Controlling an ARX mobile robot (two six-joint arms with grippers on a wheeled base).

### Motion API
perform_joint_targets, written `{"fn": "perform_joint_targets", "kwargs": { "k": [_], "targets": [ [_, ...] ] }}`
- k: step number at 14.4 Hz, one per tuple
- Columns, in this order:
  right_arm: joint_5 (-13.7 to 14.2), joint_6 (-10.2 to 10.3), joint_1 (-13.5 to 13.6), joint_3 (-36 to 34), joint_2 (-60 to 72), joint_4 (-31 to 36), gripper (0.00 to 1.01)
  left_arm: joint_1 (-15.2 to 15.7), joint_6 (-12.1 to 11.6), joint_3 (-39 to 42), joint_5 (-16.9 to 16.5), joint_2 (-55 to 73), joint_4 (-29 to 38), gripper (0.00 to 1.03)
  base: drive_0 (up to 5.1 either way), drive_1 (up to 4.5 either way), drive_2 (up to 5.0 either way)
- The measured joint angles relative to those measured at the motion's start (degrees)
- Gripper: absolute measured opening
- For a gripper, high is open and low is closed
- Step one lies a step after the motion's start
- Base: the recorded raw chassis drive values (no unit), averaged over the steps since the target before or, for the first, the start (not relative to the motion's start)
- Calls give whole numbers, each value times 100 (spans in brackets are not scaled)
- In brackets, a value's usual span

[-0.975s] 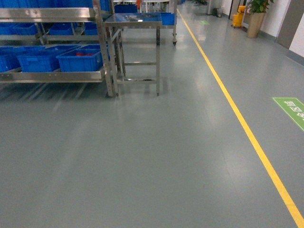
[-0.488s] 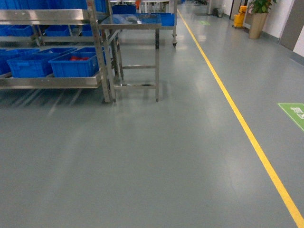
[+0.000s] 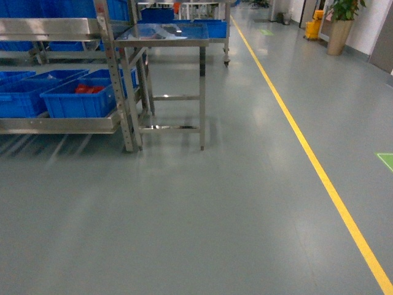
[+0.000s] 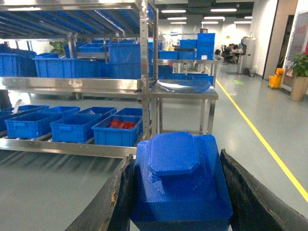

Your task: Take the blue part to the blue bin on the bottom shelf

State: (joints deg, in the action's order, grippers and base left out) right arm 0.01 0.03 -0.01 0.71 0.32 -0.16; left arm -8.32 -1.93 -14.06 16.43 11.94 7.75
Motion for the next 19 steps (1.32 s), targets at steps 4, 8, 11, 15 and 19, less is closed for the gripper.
{"fn": "perform_joint_targets", "kwargs": {
  "k": [4,8,11,15,19],
  "targets": [
    [0,-2,0,0,0,-2,98,0,0,0,4,9,-13,44,3,426,-420],
    [0,-2,0,0,0,9,98,0,0,0,-7,0,28,44,3,426,-420],
    [0,0,0,0,0,-22,98,0,0,0,-4,4,-9,44,-7,416,-430],
    [0,0,0,0,0,-9,98,0,0,0,4,4,-13,44,0,423,-423],
    [2,0,0,0,0,-20,98,0,0,0,7,4,-11,44,-3,420,-425]
  ]
}}
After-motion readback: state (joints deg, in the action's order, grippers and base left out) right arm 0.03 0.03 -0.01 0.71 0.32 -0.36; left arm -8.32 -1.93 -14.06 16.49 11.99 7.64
